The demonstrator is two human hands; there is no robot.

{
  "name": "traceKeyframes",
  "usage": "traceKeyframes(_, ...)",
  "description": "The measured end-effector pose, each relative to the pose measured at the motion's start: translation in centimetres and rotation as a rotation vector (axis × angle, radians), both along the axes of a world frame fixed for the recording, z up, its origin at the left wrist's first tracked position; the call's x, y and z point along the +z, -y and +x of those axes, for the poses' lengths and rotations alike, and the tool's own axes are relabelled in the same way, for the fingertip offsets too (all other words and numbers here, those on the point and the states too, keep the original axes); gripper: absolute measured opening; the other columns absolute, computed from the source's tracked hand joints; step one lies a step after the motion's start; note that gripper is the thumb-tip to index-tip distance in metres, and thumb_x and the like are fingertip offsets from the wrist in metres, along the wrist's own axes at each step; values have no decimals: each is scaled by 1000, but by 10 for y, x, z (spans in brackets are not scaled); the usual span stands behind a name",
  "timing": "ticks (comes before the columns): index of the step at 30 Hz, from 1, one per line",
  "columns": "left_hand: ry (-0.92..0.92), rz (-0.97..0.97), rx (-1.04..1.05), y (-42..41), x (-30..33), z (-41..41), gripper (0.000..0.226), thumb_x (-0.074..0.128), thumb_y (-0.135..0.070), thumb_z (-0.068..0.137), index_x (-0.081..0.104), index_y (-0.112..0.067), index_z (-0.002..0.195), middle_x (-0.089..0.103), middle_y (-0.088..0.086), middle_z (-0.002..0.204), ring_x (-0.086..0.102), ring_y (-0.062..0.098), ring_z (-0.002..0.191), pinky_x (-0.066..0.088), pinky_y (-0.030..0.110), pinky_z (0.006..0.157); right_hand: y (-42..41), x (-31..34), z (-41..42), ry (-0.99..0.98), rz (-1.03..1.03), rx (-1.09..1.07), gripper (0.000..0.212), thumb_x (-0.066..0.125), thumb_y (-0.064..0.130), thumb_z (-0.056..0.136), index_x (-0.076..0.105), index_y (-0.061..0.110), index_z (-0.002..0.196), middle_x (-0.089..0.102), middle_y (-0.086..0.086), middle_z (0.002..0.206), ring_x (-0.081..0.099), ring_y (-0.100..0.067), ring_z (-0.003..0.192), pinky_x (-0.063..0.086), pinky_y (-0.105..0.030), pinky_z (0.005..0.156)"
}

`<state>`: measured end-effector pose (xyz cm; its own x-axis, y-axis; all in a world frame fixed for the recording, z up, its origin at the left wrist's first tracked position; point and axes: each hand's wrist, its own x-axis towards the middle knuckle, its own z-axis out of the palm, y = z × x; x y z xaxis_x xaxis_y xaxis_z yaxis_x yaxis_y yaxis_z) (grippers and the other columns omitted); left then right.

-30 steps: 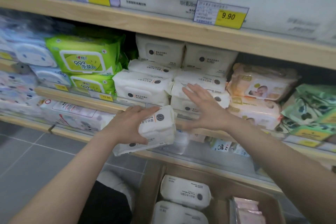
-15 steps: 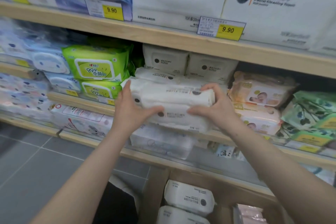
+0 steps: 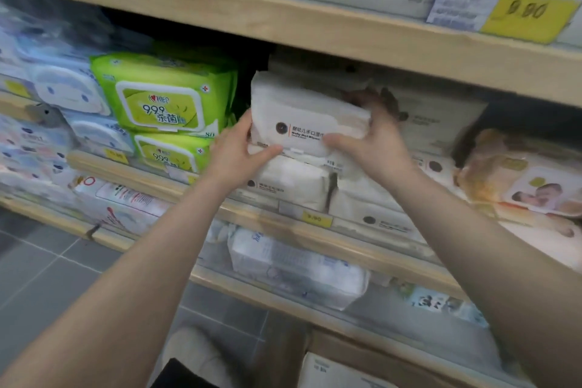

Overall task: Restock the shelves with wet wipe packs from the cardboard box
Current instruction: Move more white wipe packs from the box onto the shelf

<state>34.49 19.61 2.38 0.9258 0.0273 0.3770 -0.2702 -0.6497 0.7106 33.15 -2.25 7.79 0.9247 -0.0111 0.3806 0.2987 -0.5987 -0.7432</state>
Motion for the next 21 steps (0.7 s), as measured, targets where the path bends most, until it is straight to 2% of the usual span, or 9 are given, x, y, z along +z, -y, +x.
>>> traceKeyframes(2,68,352,243,-5,-12,3,71,52,-69,74,46,-26,129,58,0,124,49,25,118,33,43,96,-5,-12,-3,96,-97,-57,75,86,31,60,41,36,120,33,-4,141,35,-21,133,37,-25,99)
traceKeyframes(3,59,407,298,-4,-18,3,75,46,-73,74,48,-22,129,53,2,130,44,24,123,27,44,99,-7,-17,-4,138,-100,-64,77,86,29,59,41,34,121,32,-3,138,38,-23,130,38,-25,96)
traceKeyframes(5,74,377,307,2,-28,1,81,33,-74,74,53,-15,126,48,6,136,37,24,129,21,42,104,-9,-25,3,189,-68,-78,79,85,23,60,43,25,126,33,-1,129,43,-23,121,37,-22,90)
traceKeyframes(8,102,312,300,16,-38,-2,86,24,-69,78,50,-5,130,43,14,142,27,28,137,17,44,112,-17,-26,28,198,-83,-97,79,83,21,64,40,23,131,29,-7,139,39,-13,120,36,-19,91)
traceKeyframes(9,103,304,295,18,-40,-2,87,21,-68,79,48,-3,131,42,15,143,24,29,139,17,45,114,-20,-26,40,201,-94,-104,80,82,21,64,40,22,132,26,-10,143,37,-13,122,38,-22,93)
traceKeyframes(12,128,272,292,19,-44,-3,86,22,-66,80,47,-2,131,41,16,143,23,30,140,17,45,114,-23,-29,71,186,-133,-103,86,83,27,62,37,19,133,26,-12,145,36,-29,131,43,-41,99)
traceKeyframes(14,139,273,299,19,-46,-2,85,23,-66,81,47,-2,131,41,16,143,23,30,139,17,45,114,-23,-35,81,177,-126,-97,88,84,30,61,35,20,134,27,-10,145,35,-30,132,42,-44,100)
traceKeyframes(17,138,298,295,20,-46,-1,84,21,-65,82,45,-1,132,39,16,144,23,30,139,17,45,113,-21,-39,85,186,-128,-97,93,84,32,62,31,20,137,24,-10,146,34,-28,134,40,-40,104)
traceKeyframes(21,94,319,288,23,-43,-1,86,17,-66,81,44,-2,133,37,16,145,20,29,140,16,45,113,-17,-29,80,152,-241,-92,91,83,32,64,32,25,139,21,-9,147,31,-23,135,39,-31,102)
